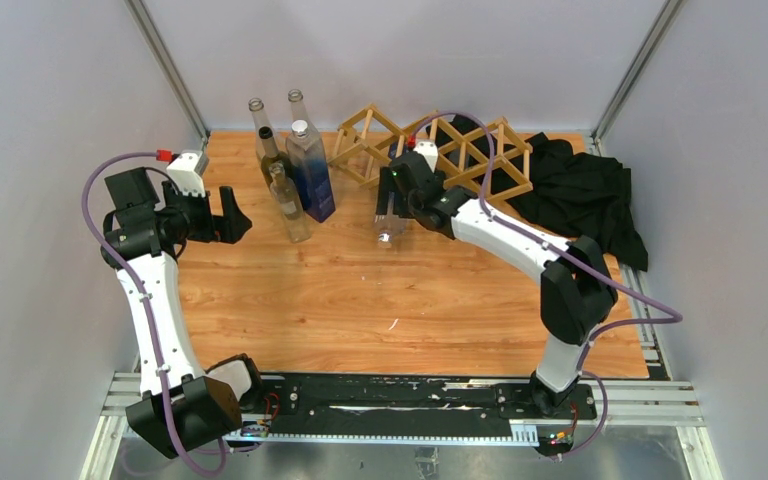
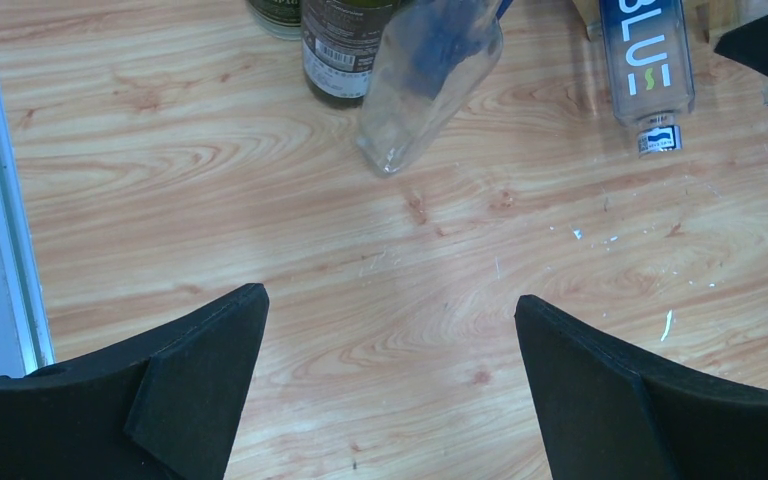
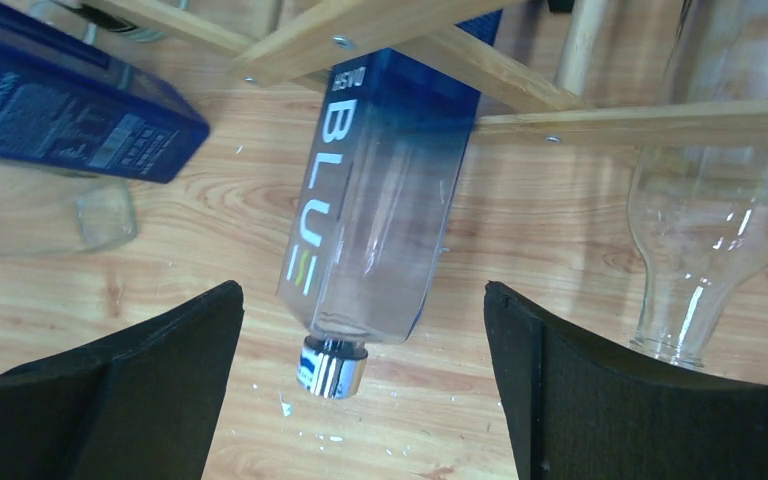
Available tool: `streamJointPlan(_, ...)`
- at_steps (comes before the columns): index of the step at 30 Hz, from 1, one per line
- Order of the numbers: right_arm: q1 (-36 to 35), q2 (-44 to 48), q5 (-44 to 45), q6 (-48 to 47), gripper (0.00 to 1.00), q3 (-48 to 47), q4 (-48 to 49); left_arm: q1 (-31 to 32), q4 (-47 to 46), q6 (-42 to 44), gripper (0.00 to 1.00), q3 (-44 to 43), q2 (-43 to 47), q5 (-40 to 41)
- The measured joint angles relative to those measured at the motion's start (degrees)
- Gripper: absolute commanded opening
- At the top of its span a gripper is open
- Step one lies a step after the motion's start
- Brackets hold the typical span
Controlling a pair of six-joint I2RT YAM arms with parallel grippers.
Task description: Take the wine bottle off the wine rack
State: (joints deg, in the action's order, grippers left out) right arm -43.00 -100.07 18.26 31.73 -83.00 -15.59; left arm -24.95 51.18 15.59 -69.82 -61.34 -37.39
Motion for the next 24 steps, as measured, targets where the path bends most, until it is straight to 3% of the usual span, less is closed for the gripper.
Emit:
streamJointPlan(14, 3.7, -14.4, -2.6, 12.2, 0.87, -3.6, 4.1, 0.0, 1.0, 0.5, 1.00, -0.5, 0.0, -1.5)
streamJointPlan(19, 3.8, -16.3, -3.0, 14.2, 0.75, -4.6, 5.8, 0.0, 1.7, 1.2, 1.00, -0.6, 0.1, -2.1)
streamJointPlan(24, 3.8, -16.3, -3.3, 16.4, 0.54, -2.8, 9.7, 0.0, 1.9, 1.9, 1.00, -0.6, 0.3, -2.9)
